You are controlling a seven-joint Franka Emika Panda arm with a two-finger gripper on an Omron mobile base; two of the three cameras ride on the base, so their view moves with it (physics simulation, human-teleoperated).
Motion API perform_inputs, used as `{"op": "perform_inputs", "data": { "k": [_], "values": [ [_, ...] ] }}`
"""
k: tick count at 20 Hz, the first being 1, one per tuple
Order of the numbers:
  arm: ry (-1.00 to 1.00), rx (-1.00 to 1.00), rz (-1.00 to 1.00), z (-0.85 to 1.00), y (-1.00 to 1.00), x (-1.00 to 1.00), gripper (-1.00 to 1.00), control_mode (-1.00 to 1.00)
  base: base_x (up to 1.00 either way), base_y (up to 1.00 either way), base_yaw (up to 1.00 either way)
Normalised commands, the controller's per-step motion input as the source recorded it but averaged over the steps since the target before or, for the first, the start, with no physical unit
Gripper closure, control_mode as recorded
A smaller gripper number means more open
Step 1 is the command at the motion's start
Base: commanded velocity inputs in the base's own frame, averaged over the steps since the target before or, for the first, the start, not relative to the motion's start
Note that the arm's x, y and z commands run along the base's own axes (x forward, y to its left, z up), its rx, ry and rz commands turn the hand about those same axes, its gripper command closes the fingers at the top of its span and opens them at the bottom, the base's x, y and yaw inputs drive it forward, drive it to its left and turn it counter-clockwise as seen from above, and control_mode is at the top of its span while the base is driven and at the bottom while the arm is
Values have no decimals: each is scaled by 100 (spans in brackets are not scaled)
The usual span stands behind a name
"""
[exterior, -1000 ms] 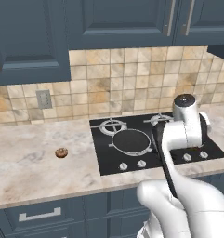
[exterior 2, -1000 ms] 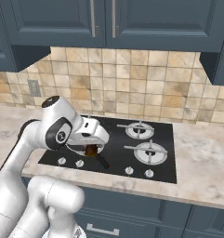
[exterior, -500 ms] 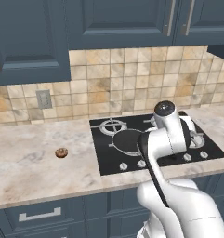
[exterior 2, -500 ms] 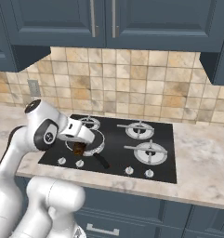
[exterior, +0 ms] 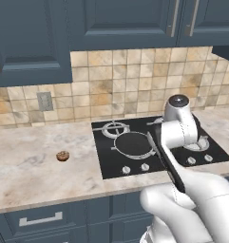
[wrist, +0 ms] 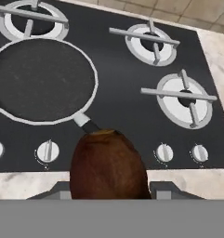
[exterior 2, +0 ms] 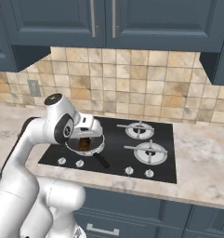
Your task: Put the mushroom and sweet potato in the pan. Then turn on the front left burner and set the heat to medium.
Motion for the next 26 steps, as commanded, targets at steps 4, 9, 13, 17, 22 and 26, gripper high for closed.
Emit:
{"op": "perform_inputs", "data": {
  "k": [4,9,13,17,22,26],
  "values": [
    [26,1,20,3,5,27,100,-100,0,0,0],
    [21,0,13,-6,31,38,100,-100,0,0,0],
    [6,6,12,-26,31,49,100,-100,0,0,0],
    [0,12,8,-37,22,35,100,-100,0,0,0],
    [0,10,1,-39,14,56,100,-100,0,0,0],
    [1,0,-10,-25,5,62,100,-100,0,0,0]
  ]
}}
